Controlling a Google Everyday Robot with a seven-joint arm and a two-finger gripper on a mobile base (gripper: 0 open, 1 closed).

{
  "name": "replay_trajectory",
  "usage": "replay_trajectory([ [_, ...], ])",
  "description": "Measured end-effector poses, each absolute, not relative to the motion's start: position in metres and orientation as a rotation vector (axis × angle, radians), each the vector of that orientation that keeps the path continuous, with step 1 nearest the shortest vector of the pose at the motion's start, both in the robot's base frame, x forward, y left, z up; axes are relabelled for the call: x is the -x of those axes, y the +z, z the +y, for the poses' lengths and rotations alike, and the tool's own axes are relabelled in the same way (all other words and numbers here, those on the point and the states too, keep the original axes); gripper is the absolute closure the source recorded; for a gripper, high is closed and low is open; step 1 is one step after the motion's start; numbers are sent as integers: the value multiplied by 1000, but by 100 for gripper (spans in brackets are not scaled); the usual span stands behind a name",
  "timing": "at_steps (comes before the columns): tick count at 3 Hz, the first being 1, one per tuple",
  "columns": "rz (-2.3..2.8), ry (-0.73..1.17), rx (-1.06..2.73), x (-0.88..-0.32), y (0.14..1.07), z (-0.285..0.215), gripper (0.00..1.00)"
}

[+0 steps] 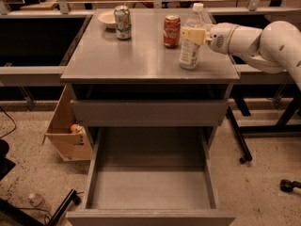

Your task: Pick blue plastic bottle from middle drawer and place on counter

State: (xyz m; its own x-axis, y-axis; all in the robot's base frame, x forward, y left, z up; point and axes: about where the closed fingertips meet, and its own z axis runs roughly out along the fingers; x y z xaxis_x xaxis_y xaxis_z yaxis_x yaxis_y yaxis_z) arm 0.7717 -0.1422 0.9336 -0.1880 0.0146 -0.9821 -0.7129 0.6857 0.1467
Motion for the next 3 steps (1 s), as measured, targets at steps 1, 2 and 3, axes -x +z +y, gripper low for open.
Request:
replay_trajectory([
  [1,1645,722,577,-772,934,-142,81],
  [2,1645,722,577,-772,934,-142,58],
  [3,1645,722,577,-772,934,-142,34],
])
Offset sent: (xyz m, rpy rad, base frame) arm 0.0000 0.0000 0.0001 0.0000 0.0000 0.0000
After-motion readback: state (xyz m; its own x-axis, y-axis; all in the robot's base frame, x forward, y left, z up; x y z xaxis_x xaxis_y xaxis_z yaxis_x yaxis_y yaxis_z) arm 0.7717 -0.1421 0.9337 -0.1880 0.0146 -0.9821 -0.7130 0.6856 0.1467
